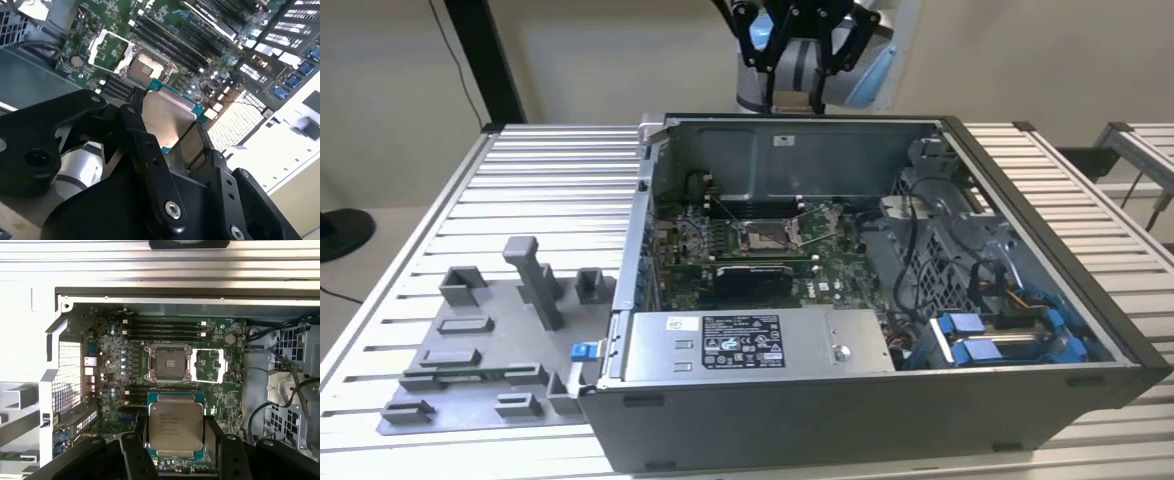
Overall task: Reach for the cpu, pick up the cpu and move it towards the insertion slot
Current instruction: 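Pick up the cpu and move it towards the insertion slot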
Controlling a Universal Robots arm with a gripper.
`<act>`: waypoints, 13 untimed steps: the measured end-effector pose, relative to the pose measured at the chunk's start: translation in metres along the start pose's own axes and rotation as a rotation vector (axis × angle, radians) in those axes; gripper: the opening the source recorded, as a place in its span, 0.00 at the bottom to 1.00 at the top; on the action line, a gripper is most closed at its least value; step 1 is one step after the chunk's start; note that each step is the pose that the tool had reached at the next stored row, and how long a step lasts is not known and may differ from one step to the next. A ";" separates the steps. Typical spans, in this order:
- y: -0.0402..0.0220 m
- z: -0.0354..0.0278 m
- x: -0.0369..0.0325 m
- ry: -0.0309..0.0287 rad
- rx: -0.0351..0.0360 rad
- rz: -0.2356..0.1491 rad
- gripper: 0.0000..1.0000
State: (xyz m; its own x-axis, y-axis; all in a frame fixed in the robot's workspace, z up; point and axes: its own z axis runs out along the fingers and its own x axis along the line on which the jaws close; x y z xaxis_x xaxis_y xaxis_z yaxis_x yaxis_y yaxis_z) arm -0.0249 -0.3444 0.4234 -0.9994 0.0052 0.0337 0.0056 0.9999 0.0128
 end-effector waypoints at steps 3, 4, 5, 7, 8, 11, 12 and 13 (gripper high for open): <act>0.0129 0.0016 0.0000 0.0000 -0.0001 0.000 0.00; 0.0171 0.0020 0.0000 0.0000 -0.0001 0.000 0.00; 0.0216 0.0024 0.0001 -0.0001 -0.0001 0.000 0.00; 0.0281 0.0028 0.0001 -0.0002 0.0000 0.000 0.00; 0.0304 0.0030 0.0000 -0.0003 0.0000 0.000 0.00; 0.0321 0.0030 0.0003 -0.0031 0.0000 0.000 0.00; 0.0321 0.0030 0.0003 -0.0032 0.0000 0.000 0.00; 0.0321 0.0031 0.0004 -0.0032 -0.0001 0.000 0.00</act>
State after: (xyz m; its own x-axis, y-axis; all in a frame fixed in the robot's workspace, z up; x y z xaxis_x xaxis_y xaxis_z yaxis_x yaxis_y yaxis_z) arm -0.0252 -0.3122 0.4208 -0.9995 0.0051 0.0305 0.0055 0.9999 0.0128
